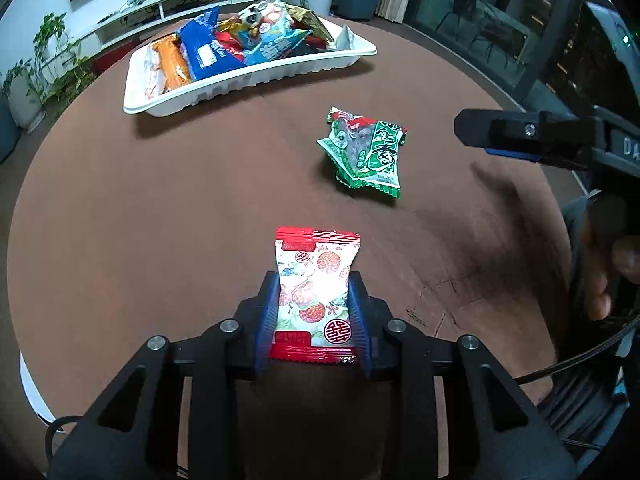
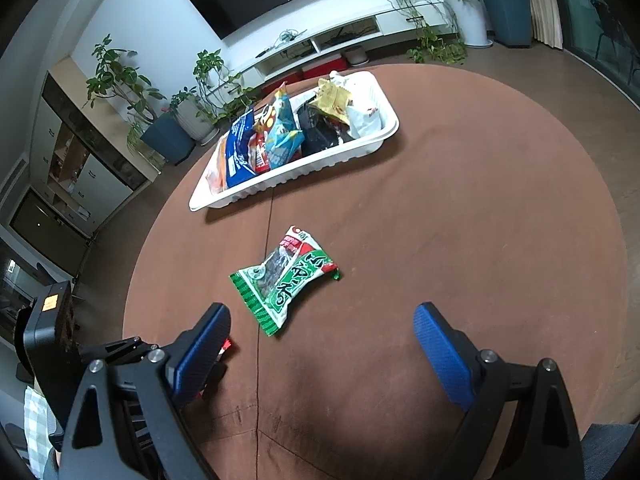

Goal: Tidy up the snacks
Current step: 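Grasp the red-and-white candy packet with the left gripper while the right gripper grasps the green packet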

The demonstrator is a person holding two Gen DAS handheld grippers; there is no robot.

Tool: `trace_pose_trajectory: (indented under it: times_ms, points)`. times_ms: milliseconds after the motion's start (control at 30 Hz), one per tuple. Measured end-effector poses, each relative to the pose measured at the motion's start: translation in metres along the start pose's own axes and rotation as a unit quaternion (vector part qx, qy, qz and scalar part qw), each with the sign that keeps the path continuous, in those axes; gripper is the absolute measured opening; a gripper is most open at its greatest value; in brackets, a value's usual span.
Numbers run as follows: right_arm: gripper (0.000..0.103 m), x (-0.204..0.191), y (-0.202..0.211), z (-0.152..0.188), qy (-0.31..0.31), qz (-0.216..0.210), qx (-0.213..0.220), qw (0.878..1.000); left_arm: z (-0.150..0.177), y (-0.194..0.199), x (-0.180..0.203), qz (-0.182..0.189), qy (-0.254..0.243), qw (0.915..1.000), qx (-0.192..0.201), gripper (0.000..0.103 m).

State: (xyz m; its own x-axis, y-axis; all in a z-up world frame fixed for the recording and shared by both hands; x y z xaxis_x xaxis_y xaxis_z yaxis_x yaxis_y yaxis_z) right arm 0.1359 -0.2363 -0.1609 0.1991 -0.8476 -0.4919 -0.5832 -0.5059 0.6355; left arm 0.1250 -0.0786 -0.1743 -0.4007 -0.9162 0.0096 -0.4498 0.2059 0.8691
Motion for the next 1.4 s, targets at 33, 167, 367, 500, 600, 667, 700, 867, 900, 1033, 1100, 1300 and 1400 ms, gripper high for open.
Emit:
trace_pose_trajectory:
  times_ms: [33, 167, 367, 500, 600, 667, 700, 867, 900, 1033, 1100, 1300, 1400]
  points:
    - [0.096, 0.0, -0.001, 0.0, 0.0, 0.002, -0.001, 1.0, 0.002, 0.002, -0.003, 0.004, 0.007, 1.0, 0.002, 0.031]
    - [0.096, -0.005, -0.011, 0.001, -0.004, 0.006, -0.012, 1.0, 0.01, 0.01, -0.011, 0.017, 0.035, 0.9992, 0.011, 0.031]
    - [0.096, -0.023, -0.042, -0.001, 0.004, 0.007, -0.04, 0.999, 0.02, 0.021, -0.017, 0.026, 0.058, 0.9977, 0.02, 0.031]
    - [0.094, -0.032, -0.065, -0.004, 0.007, 0.016, -0.058, 0.998, 0.024, 0.024, -0.022, 0.032, 0.073, 0.9964, 0.027, 0.031]
    - [0.093, -0.039, -0.076, -0.011, 0.018, 0.022, -0.061, 0.998, 0.026, 0.027, -0.025, 0.038, 0.081, 0.9955, 0.032, 0.031]
    - [0.09, -0.043, -0.083, -0.016, 0.029, 0.022, -0.064, 0.997, 0.027, 0.028, -0.026, 0.04, 0.083, 0.9952, 0.034, 0.031]
    - [0.09, -0.045, -0.085, -0.018, 0.037, 0.027, -0.063, 0.997, 0.027, 0.028, -0.027, 0.041, 0.084, 0.995, 0.035, 0.031]
    - [0.083, -0.051, -0.091, -0.019, 0.081, 0.054, -0.066, 0.993, 0.031, 0.03, -0.033, 0.043, 0.093, 0.9941, 0.038, 0.031]
    - [0.083, -0.051, -0.09, -0.018, 0.085, 0.056, -0.066, 0.993, 0.031, 0.03, -0.034, 0.043, 0.094, 0.994, 0.037, 0.031]
    - [0.076, -0.052, -0.086, -0.013, 0.11, 0.073, -0.071, 0.989, 0.032, 0.029, -0.033, 0.042, 0.092, 0.9943, 0.035, 0.031]
    - [0.073, -0.053, -0.087, -0.011, 0.123, 0.083, -0.073, 0.986, 0.032, 0.027, -0.033, 0.04, 0.092, 0.9944, 0.033, 0.031]
    - [0.065, -0.054, -0.086, -0.006, 0.145, 0.107, -0.077, 0.981, 0.031, 0.026, -0.034, 0.037, 0.093, 0.9944, 0.032, 0.031]
    - [0.059, -0.054, -0.085, -0.006, 0.153, 0.117, -0.077, 0.978, 0.03, 0.024, -0.033, 0.035, 0.091, 0.9948, 0.03, 0.031]
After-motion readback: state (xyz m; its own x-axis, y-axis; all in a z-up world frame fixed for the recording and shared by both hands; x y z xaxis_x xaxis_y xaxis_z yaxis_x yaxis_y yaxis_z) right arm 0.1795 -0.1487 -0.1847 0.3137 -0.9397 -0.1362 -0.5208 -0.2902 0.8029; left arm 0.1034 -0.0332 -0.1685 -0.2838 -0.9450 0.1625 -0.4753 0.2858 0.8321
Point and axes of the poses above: each gripper's, at about its wrist camera, not at the fingertips, and y roughly against the way its jaws point, x to its right, z to its underside, the point moved 3 cm from there along -y, roughly the way its jaws point, and after that the axes turned 7 degrees about -z, right-handed, at the moved point
